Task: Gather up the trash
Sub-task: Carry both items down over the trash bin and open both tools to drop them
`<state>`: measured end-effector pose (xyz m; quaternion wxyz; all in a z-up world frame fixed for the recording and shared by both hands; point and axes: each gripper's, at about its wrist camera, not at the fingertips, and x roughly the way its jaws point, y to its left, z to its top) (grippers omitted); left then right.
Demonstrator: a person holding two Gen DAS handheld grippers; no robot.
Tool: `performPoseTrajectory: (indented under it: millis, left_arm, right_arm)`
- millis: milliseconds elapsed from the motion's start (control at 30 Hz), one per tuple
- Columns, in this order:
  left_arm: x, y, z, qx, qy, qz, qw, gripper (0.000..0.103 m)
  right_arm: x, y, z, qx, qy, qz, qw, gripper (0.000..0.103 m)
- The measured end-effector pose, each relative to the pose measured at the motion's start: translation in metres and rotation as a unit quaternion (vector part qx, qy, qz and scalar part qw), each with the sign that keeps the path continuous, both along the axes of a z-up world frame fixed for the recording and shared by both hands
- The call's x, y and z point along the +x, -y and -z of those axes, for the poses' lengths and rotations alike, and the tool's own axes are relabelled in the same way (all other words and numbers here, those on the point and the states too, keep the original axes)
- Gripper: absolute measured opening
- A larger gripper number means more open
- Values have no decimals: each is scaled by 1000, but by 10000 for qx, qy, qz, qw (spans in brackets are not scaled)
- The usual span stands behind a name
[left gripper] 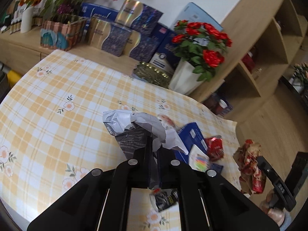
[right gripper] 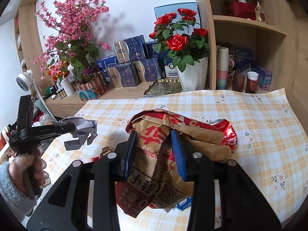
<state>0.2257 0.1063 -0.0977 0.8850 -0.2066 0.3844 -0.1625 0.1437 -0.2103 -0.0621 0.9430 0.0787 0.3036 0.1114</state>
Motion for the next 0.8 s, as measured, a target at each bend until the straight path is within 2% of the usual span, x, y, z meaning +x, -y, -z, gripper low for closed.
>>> performPoseTrajectory:
  millis: [200, 433, 800]
  left_arm:
    - [-61, 17, -15, -26, 154, 374, 9992, 5]
    - [-133, 31, -22, 48, 316, 714, 9969, 5]
    - [-213, 46, -14, 123, 457, 1052, 9933, 5]
  right_arm:
    - [-43, -7, 0, -76, -46, -142, 9999, 39]
    - [-98, -15, 15, -93, -209, -287, 9993, 39]
    - [-171, -30, 68, 89, -704, -476, 9963, 39]
